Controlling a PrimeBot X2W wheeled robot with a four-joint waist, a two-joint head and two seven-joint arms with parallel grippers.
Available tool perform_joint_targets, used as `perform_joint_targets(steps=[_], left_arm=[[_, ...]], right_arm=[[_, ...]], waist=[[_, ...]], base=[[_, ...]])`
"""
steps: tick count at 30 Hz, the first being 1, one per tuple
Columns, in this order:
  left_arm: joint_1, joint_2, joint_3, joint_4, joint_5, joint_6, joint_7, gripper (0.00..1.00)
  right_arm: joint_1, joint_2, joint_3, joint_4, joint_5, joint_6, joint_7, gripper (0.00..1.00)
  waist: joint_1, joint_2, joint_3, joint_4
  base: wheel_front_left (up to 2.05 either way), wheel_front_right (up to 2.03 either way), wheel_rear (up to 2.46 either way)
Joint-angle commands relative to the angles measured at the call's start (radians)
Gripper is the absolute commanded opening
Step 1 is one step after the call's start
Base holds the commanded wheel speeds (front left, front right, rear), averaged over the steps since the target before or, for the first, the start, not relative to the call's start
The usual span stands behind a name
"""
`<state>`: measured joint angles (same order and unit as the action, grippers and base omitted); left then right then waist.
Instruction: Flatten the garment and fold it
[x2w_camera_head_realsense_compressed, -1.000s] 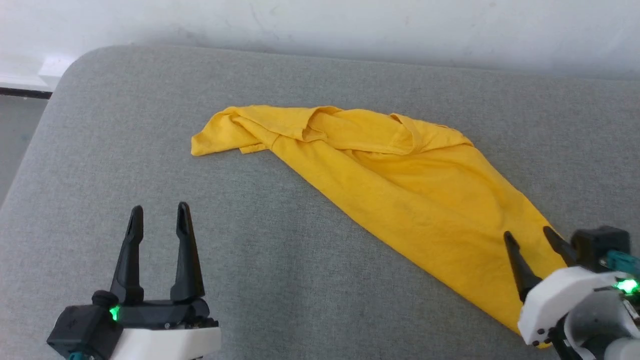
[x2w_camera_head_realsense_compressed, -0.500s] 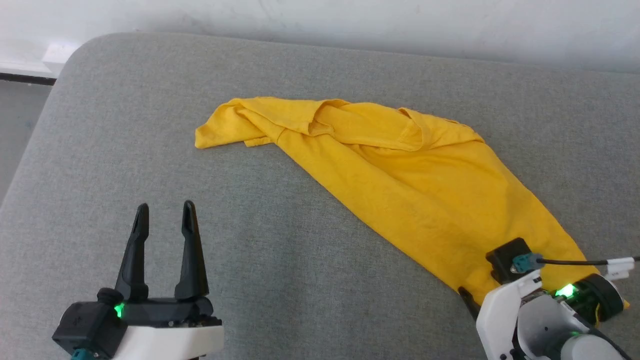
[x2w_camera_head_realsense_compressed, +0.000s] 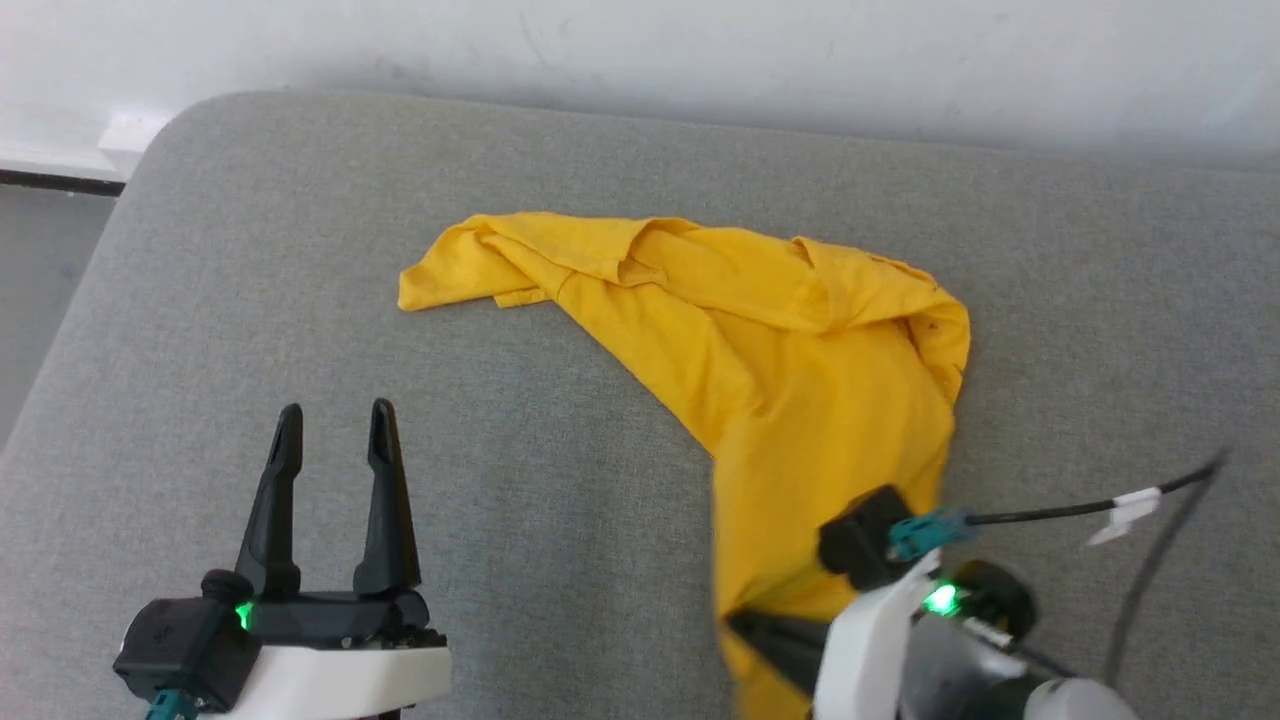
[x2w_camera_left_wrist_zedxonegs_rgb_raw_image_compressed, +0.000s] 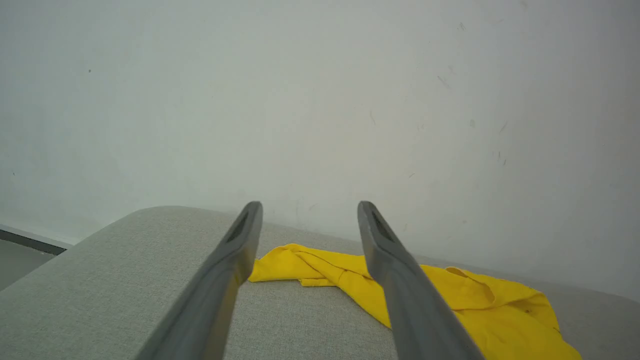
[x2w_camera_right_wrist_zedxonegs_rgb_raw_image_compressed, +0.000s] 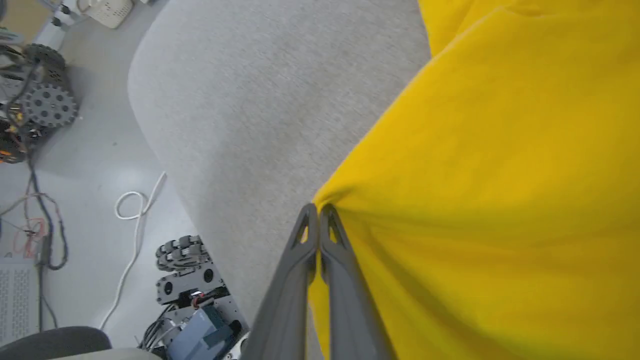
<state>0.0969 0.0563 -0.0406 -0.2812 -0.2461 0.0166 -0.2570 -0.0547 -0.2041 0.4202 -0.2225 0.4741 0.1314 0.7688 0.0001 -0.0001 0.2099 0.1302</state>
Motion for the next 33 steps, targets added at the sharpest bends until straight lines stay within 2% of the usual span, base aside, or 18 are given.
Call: perform_joint_targets(steps=[1, 5, 8, 9, 10, 11, 14, 17, 23, 25, 29, 30, 31, 33], left_arm=[[-0.006, -0.004, 0.001, 0.003, -0.002, -0.010, -0.005, 1.00], [0.001, -0.005, -0.005, 0.008, -0.018, -0.011, -0.005, 1.00], [0.006, -0.005, -0.005, 0.013, -0.023, -0.012, -0.005, 1.00], [0.007, -0.005, -0.005, 0.015, -0.023, -0.012, -0.005, 1.00], [0.008, -0.006, -0.006, 0.017, -0.023, -0.013, -0.005, 1.00], [0.008, -0.006, -0.006, 0.019, -0.024, -0.013, -0.005, 1.00], [0.008, -0.006, -0.008, 0.024, -0.026, -0.013, -0.005, 1.00], [0.009, -0.006, -0.010, 0.026, -0.030, -0.007, -0.005, 1.00], [0.011, -0.006, -0.015, 0.021, -0.036, 0.002, -0.005, 1.00], [0.008, -0.006, -0.020, 0.018, -0.036, 0.003, -0.005, 1.00], [-0.005, -0.006, -0.034, 0.013, -0.036, 0.002, -0.005, 1.00], [-0.005, -0.006, -0.034, 0.013, -0.036, 0.002, -0.005, 1.00], [-0.009, -0.006, -0.039, 0.015, -0.037, 0.002, -0.005, 1.00], [-0.011, -0.006, -0.040, 0.017, -0.037, 0.002, -0.005, 1.00]], right_arm=[[0.015, 0.018, 0.038, -0.037, 0.064, -0.001, 0.028, 0.00], [0.036, -0.002, 0.167, -0.106, 0.225, -0.001, 0.133, 0.00], [0.036, -0.055, 0.207, -0.130, 0.303, -0.001, 0.207, 0.00], [0.027, -0.079, 0.210, -0.134, 0.300, -0.001, 0.216, 0.07], [0.017, -0.095, 0.208, -0.137, 0.288, -0.001, 0.204, 0.45], [0.015, -0.097, 0.194, -0.132, 0.279, -0.001, 0.180, 1.00], [0.005, -0.086, 0.169, -0.117, 0.242, -0.001, 0.104, 1.00], [-0.015, -0.042, 0.119, -0.116, 0.219, -0.001, 0.004, 1.00], [-0.103, 0.025, -0.076, -0.112, 0.061, -0.001, -0.200, 1.00], [-0.126, 0.020, -0.157, -0.092, -0.042, -0.001, -0.223, 1.00], [-0.124, 0.008, -0.320, -0.048, -0.220, -0.001, -0.191, 1.00], [-0.124, 0.008, -0.320, -0.048, -0.220, -0.001, -0.191, 1.00], [-0.109, -0.004, -0.384, -0.032, -0.282, -0.001, -0.172, 1.00], [-0.097, -0.005, -0.412, -0.023, -0.306, -0.001, -0.165, 1.00]], waist=[[-0.0001, 0.0001, -0.008, 0.002], [-0.0001, 0.0001, -0.010, 0.008], [-0.0001, 0.0001, -0.010, 0.012], [-0.0001, 0.0001, -0.010, 0.014], [-0.0001, 0.0001, -0.011, 0.017], [-0.0001, 0.0001, -0.012, 0.018], [-0.0001, 0.0001, -0.016, 0.020], [-0.0001, 0.0001, -0.021, 0.016], [-0.0001, 0.0001, -0.020, 0.007], [-0.0001, 0.0001, -0.012, 0.007], [-0.0001, 0.0001, 0.011, 0.019], [-0.0001, 0.0001, 0.011, 0.019], [-0.0001, 0.0001, 0.022, 0.027], [-0.0001, 0.0001, 0.027, 0.031]], base=[[0.00, 0.00, 0.00], [0.00, 0.00, 0.00], [0.00, 0.00, 0.00], [0.00, 0.00, 0.00], [0.00, 0.00, 0.00], [0.00, 0.00, 0.00], [0.00, 0.00, 0.00], [0.00, 0.00, 0.00], [0.00, 0.00, 0.00], [0.00, 0.00, 0.00], [0.00, 0.00, 0.00], [0.00, 0.00, 0.00], [0.00, 0.00, 0.00], [0.00, 0.00, 0.00]])
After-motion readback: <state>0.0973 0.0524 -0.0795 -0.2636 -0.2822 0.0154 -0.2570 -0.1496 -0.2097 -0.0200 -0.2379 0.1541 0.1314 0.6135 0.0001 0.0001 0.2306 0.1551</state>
